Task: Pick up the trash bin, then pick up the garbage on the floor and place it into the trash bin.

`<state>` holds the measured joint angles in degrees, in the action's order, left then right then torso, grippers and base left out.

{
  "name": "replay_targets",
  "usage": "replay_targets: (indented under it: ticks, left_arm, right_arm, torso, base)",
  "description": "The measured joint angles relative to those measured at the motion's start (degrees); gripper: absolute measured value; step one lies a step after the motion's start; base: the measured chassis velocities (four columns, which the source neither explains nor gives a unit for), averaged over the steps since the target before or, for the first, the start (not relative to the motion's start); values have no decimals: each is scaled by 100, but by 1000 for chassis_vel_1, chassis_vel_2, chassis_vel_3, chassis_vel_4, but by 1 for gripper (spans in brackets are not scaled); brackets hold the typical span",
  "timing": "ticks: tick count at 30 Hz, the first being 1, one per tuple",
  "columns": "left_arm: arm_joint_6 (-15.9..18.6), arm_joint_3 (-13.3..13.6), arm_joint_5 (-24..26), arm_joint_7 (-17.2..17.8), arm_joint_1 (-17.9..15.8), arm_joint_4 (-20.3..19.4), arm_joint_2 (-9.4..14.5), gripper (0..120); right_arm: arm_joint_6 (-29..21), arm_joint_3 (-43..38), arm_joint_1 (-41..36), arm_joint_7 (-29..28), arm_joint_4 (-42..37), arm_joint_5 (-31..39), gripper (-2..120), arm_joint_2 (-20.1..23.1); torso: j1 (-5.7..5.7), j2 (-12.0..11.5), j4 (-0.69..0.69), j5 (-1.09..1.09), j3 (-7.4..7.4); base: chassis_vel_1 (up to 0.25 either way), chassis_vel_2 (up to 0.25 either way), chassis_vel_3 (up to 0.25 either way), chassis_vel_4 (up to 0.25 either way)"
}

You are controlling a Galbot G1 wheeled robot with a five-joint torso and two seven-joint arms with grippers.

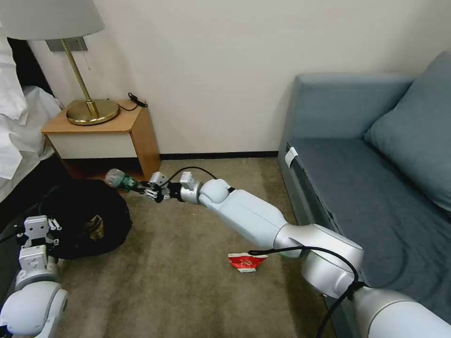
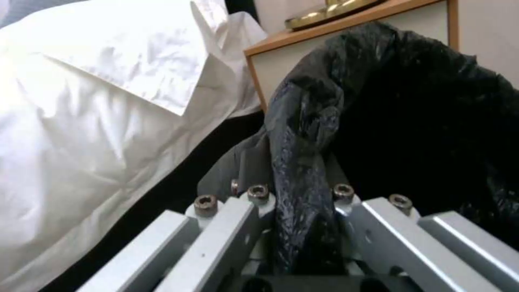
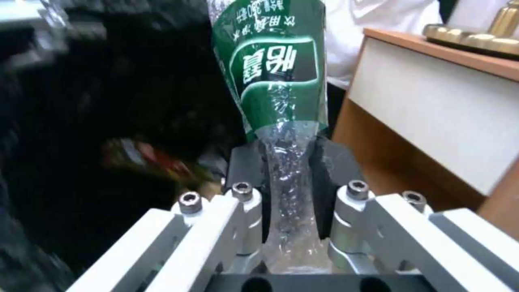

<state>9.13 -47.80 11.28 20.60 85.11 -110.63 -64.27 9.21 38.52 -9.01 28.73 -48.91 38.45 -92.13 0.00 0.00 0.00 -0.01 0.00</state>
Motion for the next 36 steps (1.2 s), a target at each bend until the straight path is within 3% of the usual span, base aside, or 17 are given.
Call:
replay_targets:
  ticks: [5, 18, 25, 36]
  left_arm:
    - [2, 93, -2, -6, -96, -4, -64, 4]
    - [77, 306, 13, -87, -174, -139, -202, 4]
    - [80, 337, 15, -108, -173, -142, -259, 4]
    - [45, 398, -35, -118, -154, -35, -374, 4]
  right_arm:
    - [-72, 130, -221, -517, -415, 434, 13, 0]
    - [-88, 629, -368, -718, -404, 888, 14, 0]
    - [-55, 786, -484, -949, -307, 676, 35, 0]
    - [36, 971, -491, -1037, -179, 162, 79, 0]
  torso:
    - [0, 0, 0, 1, 0]
    - [0, 0, -1, 1, 0]
    - [0, 0, -1, 1, 0]
    - [0, 0, 0, 1, 0]
  base:
    - [0, 0, 0, 0]
    - [0, 0, 0, 0]
    - [0, 0, 0, 0]
    - [0, 0, 0, 0]
